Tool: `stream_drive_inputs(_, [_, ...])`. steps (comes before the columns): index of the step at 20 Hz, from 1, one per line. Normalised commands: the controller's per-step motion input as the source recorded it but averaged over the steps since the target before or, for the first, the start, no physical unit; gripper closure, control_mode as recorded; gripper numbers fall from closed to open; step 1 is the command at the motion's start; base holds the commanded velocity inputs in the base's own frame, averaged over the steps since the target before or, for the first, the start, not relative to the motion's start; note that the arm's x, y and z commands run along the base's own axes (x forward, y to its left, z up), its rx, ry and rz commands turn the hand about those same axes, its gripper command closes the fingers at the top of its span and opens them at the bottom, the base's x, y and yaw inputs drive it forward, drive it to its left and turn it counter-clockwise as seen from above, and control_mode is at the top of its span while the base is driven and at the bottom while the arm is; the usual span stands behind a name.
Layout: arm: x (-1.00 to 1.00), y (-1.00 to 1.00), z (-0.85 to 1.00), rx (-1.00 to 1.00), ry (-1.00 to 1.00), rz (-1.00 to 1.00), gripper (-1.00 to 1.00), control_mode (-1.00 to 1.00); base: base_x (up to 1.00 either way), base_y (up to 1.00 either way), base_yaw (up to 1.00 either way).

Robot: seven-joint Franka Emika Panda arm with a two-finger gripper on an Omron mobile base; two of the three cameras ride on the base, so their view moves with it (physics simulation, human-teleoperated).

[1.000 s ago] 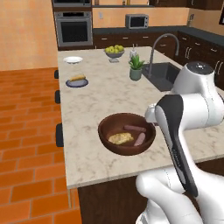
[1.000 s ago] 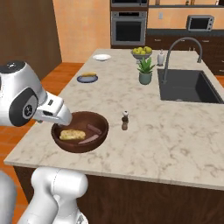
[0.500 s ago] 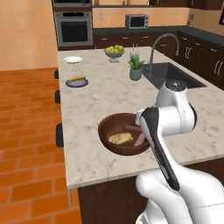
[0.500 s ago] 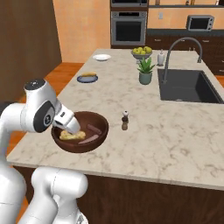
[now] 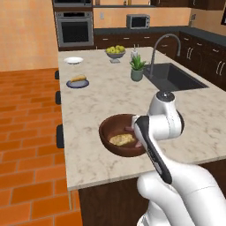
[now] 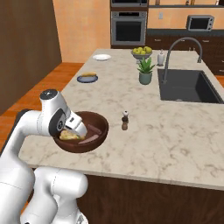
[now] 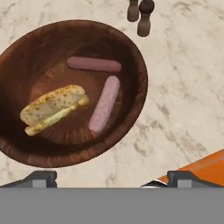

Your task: Place one bun and one sausage from the bowl on each plate.

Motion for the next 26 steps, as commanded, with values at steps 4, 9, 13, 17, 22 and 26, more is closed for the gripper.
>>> stream_drive_inputs(4, [0.33,0.00,-0.28,0.00,0.04,0.00,-1.00,-1.00,0.00,0.00,0.00])
stream_drive_inputs(9, [0.22,0.00,-0.19,0.00,0.03,0.00,-1.00,-1.00,0.00,0.00,0.00])
stream_drive_inputs(13, [0.25,0.00,-0.12,0.00,0.05,0.00,-1.00,-1.00,0.00,0.00,0.00])
stream_drive_inputs(17, [0.47,0.03,-0.13,0.00,0.04,0.00,-1.00,-1.00,0.00,0.00,0.00])
stream_drive_inputs(22, [0.65,0.03,-0.24,0.00,0.04,0.00,-1.00,-1.00,0.00,0.00,0.00])
stream_drive_inputs(26, [0.39,0.00,-0.52,0.01,0.07,-0.05,-1.00,-1.00,0.00,0.00,0.00])
